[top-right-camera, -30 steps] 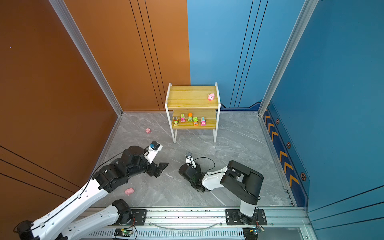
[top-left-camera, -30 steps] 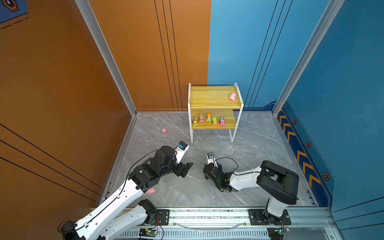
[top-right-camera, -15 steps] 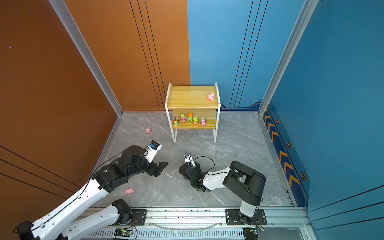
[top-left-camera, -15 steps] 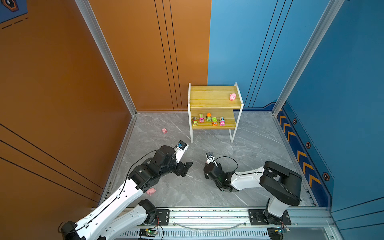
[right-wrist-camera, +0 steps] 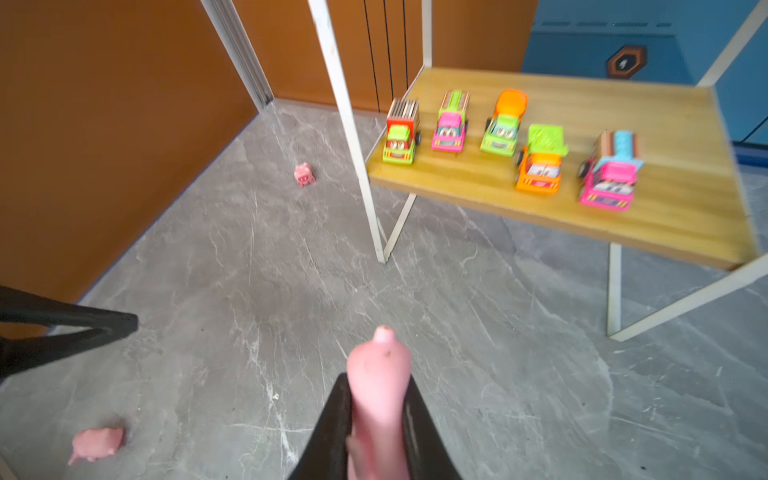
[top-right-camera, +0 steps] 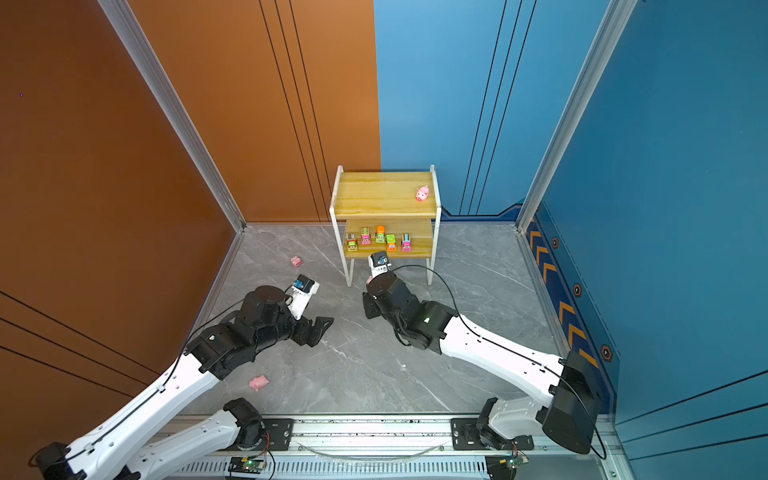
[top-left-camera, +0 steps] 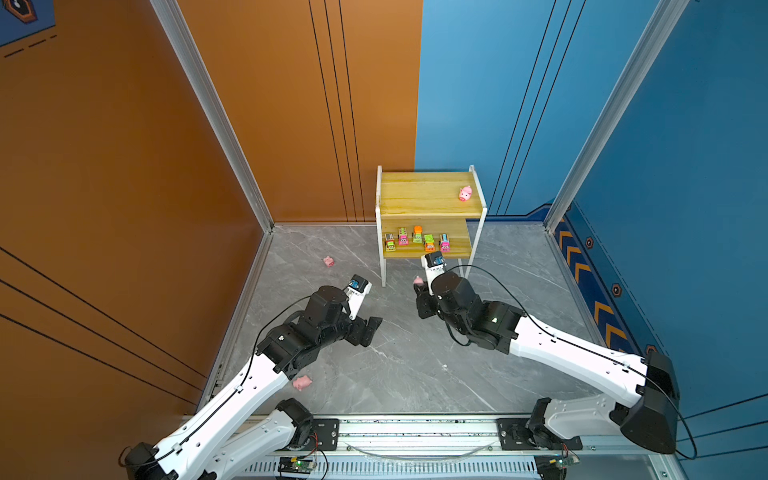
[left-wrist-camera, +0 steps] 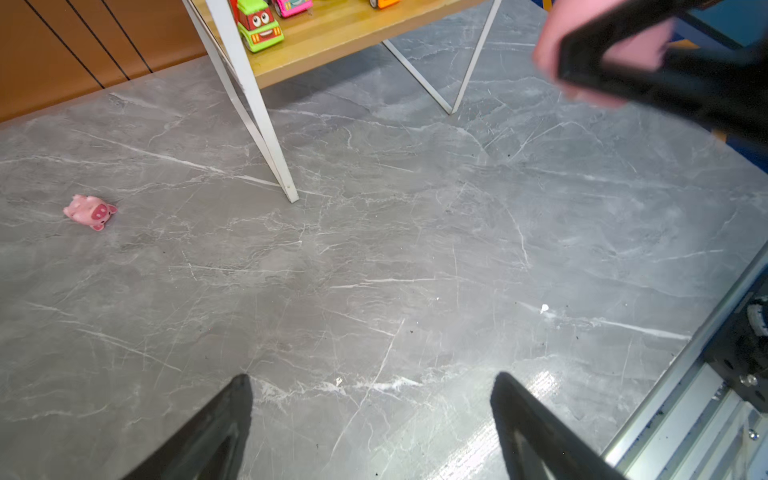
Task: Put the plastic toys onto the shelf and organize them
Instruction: 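Lift the pink pig with right gripper and carry it over the shelf's upper tier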
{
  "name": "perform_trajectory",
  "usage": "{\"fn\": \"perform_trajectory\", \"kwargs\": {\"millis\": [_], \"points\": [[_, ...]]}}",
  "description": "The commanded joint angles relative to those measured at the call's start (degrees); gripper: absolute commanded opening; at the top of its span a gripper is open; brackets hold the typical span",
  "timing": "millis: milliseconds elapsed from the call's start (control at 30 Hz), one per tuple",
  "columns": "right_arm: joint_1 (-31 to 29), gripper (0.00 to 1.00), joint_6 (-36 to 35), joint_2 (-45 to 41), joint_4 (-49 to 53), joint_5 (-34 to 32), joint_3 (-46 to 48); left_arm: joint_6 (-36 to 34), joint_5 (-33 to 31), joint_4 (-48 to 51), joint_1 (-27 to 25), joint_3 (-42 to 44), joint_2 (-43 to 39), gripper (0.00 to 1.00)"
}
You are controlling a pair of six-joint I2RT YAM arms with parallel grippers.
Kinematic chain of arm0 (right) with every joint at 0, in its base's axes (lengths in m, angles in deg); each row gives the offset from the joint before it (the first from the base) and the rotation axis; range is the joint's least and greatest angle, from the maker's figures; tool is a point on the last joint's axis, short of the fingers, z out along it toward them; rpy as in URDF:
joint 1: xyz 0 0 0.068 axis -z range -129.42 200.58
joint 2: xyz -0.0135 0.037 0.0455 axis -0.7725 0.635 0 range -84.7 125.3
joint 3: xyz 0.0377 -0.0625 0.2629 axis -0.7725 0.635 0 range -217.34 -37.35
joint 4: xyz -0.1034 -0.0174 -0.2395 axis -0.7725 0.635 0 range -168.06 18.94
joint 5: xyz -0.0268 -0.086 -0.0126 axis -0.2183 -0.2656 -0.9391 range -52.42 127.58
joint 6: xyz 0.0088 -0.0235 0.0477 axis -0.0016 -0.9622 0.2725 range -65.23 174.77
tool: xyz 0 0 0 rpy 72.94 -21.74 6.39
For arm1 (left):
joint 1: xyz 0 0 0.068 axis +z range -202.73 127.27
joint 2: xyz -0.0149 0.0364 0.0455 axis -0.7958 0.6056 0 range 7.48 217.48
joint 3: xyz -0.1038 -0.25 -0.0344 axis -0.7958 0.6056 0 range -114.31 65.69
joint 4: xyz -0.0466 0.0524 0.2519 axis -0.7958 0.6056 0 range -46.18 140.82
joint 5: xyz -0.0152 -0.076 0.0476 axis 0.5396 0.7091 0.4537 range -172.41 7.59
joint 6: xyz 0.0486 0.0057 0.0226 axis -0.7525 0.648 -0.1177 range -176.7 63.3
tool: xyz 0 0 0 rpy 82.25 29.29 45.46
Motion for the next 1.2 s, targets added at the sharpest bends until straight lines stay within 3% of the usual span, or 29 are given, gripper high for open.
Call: {"fn": "perform_trajectory", "kwargs": {"millis": [0,200,433,800,1167], "points": [[2.65,0.2,-3.78,-0.82,17.04,1.62,-9.17,3.32,1.14,-0.32,0.31,-4.05,1.67,0.9],[7.9,0.2,-8.85,4.16,25.56,-0.03,-26.1,2.88,-0.2,-0.15,-2.63,-12.98,8.1,0.9],[15.33,0.2,-11.41,12.34,27.08,0.56,-40.46,-0.35,-0.1,0.14,-2.8,-20.65,17.32,0.9],[19.32,0.21,-16.25,26.76,27.53,-1.3,-58.5,0.59,6.19,-4.37,0.27,-16.0,19.86,0.89],[20.7,0.22,-18.63,35.51,27.51,-3.1,-66.34,1.76,9.02,-5.2,0.34,-15.11,21.23,0.88]]}}
